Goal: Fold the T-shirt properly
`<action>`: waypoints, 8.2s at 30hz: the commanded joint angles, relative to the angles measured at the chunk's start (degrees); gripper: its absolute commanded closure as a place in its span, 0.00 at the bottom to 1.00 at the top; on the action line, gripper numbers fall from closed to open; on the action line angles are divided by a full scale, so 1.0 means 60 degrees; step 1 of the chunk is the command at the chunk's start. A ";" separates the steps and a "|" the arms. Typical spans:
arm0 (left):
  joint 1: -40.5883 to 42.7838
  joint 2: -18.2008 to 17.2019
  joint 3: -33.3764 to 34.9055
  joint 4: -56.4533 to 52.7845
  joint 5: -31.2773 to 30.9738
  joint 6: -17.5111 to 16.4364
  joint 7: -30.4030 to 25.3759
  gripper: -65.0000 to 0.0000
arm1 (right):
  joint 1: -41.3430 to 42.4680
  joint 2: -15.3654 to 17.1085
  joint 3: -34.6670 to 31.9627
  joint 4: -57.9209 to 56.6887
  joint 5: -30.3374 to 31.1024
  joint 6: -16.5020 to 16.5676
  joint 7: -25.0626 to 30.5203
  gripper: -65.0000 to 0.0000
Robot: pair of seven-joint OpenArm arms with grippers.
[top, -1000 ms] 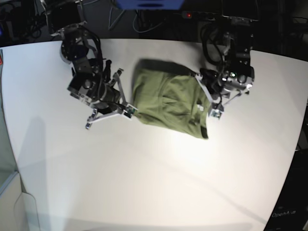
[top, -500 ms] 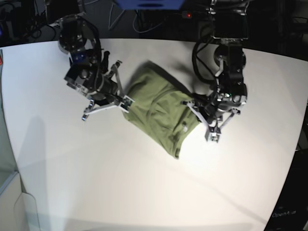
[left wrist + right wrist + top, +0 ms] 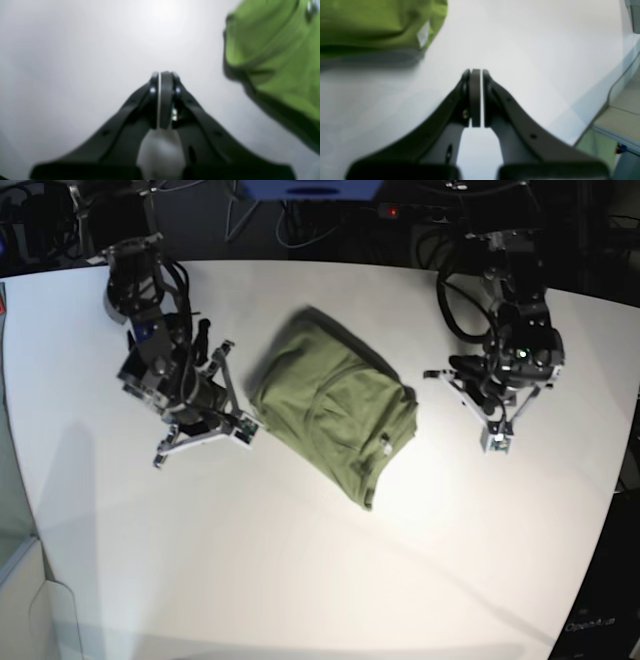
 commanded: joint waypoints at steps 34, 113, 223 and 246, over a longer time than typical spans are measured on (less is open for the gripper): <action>-0.2545 0.1304 -0.0012 -0.5798 -0.0041 0.0075 -0.5053 0.99 | -0.1327 -0.1482 -0.0003 -0.0569 -0.0030 -0.0009 0.0525 1.00; -0.3570 0.1421 0.1204 -0.5461 0.0061 -0.0775 -0.4261 0.99 | -0.1854 -0.2947 0.0056 0.1980 -0.1158 -0.0009 0.0540 1.00; 0.6261 -0.1231 -0.0642 0.2657 0.0061 -0.3823 -0.3543 0.99 | -0.8272 -0.3443 0.9330 0.1775 0.1289 -0.0009 0.5756 1.00; 0.5895 0.0733 -0.1140 -0.7893 0.1424 -0.3794 -1.2364 0.99 | -0.6015 -0.1980 1.0884 -1.1148 -0.0220 -0.0009 1.3698 1.00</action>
